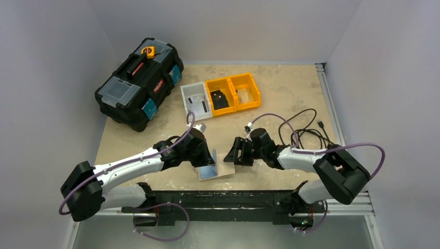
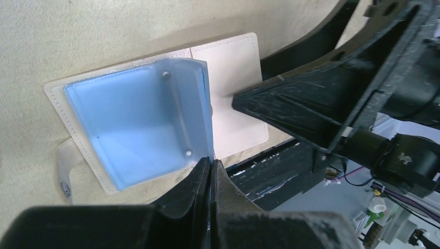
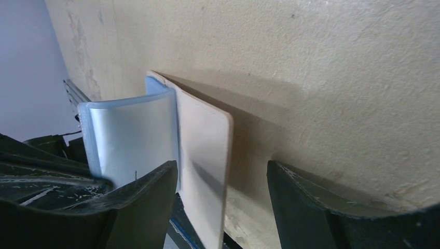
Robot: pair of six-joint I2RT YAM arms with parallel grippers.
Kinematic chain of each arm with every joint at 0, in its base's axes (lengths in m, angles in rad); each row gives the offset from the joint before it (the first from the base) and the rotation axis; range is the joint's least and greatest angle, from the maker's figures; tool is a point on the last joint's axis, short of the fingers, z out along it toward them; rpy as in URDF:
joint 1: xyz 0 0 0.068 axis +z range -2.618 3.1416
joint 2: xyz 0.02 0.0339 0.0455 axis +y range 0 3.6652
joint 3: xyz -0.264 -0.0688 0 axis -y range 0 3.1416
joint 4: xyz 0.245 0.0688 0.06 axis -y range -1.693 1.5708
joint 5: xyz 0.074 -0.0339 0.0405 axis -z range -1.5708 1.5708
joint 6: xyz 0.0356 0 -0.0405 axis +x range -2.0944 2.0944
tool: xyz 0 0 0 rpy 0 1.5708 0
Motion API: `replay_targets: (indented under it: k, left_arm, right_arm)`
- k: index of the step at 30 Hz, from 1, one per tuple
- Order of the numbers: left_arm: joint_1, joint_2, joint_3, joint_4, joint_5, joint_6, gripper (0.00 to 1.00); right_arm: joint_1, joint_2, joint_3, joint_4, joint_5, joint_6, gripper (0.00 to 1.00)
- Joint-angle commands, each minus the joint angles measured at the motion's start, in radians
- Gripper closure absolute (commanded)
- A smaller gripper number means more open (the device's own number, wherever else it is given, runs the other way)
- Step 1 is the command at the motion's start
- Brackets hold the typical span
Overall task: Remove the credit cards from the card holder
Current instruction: Close the card holder at the center of the board.
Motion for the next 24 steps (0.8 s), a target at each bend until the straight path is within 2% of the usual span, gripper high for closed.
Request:
replay_targets:
  k: [1,3,5,11,13,17,21,24]
  left_arm:
    - [0.013,-0.050,0.004,0.050,0.026,-0.025,1.00]
    - [0.015,-0.054,0.006,0.044,0.027,-0.022,1.00]
    - [0.017,-0.055,0.002,0.041,0.027,-0.020,1.00]
    - [0.023,-0.052,-0.026,0.042,0.024,-0.020,1.00]
    - [0.027,-0.045,-0.034,0.029,0.021,-0.014,1.00]
    - [0.029,-0.031,-0.043,-0.004,0.002,0.001,0.99]
    - [0.031,-0.033,-0.044,-0.042,-0.031,0.016,0.76]
    - [0.031,-0.039,-0.037,-0.088,-0.081,0.030,0.66]
  right_arm:
    - [0.012,0.023,-0.021,0.094,-0.031,0.037,0.37]
    - [0.013,0.033,-0.024,0.110,-0.036,0.046,0.41]
    - [0.014,0.034,-0.026,0.117,-0.036,0.055,0.49]
    - [0.012,0.000,-0.022,0.109,-0.019,0.070,0.90]
    - [0.013,-0.028,-0.018,0.092,-0.008,0.067,0.98]
    - [0.013,-0.079,-0.003,0.032,0.022,0.045,1.00]
    - [0.014,-0.122,0.028,-0.073,0.065,0.001,1.00]
    - [0.014,-0.159,0.052,-0.155,0.100,-0.035,1.00]
